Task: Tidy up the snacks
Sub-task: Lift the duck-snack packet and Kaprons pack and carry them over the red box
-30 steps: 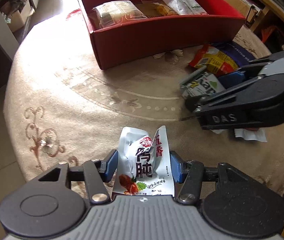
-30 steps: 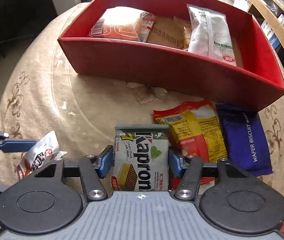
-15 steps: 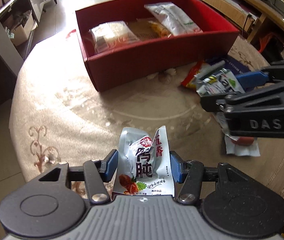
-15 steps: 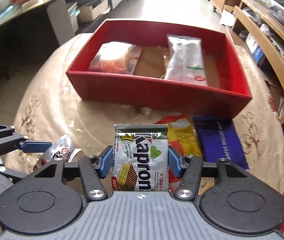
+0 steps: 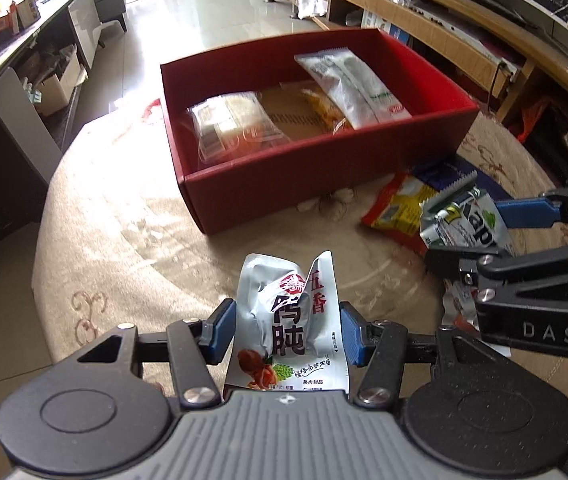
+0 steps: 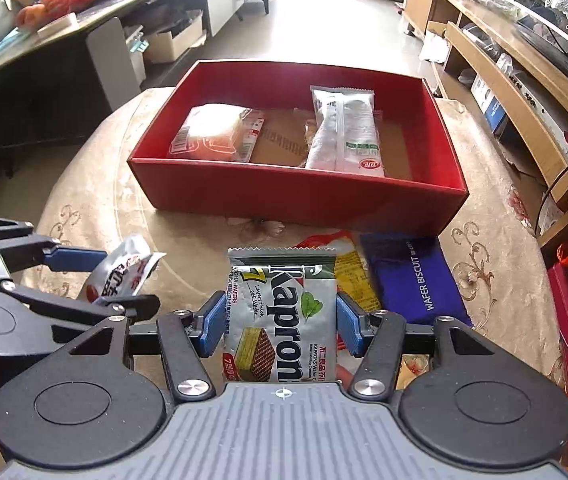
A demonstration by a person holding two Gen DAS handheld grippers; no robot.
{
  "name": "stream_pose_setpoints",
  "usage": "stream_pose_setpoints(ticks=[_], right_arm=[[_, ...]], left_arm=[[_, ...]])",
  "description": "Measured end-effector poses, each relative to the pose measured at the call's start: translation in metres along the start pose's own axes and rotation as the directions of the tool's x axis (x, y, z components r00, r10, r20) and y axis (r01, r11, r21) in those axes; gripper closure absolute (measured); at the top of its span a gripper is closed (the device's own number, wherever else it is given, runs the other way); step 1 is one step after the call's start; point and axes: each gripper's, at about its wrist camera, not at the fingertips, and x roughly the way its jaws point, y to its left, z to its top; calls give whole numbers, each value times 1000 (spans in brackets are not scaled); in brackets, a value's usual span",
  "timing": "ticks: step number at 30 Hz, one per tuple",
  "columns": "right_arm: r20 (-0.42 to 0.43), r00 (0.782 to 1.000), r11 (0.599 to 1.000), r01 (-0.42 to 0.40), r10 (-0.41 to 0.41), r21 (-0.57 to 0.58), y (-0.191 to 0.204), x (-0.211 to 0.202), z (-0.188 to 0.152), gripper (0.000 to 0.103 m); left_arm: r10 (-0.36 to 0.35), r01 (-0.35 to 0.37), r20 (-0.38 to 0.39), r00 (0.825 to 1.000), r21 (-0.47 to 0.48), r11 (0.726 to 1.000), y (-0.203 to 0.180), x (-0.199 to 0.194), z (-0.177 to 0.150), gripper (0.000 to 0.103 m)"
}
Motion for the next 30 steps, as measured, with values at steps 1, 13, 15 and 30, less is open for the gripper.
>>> stream_pose_setpoints(ticks=[1,13,15,30], right_arm=[[3,1000,1000,2,-2,0,-1,0,1,39],[25,1000,1000,7,-8,13,-10,-2,10,39],[31,999,1000,12,-13,14,-11,-3,12,39],[93,995,997,23,-29,68,-28,-11,33,39]], left_arm=[[0,0,5,1000,-3,1000,0,0,2,53],[-6,8,40,999,-32,999,-2,-3,22,53],[-4,5,41,999,-33,999,-3,-2,24,53],[-8,16,103,995,-80,997,-3,-8,52,53]])
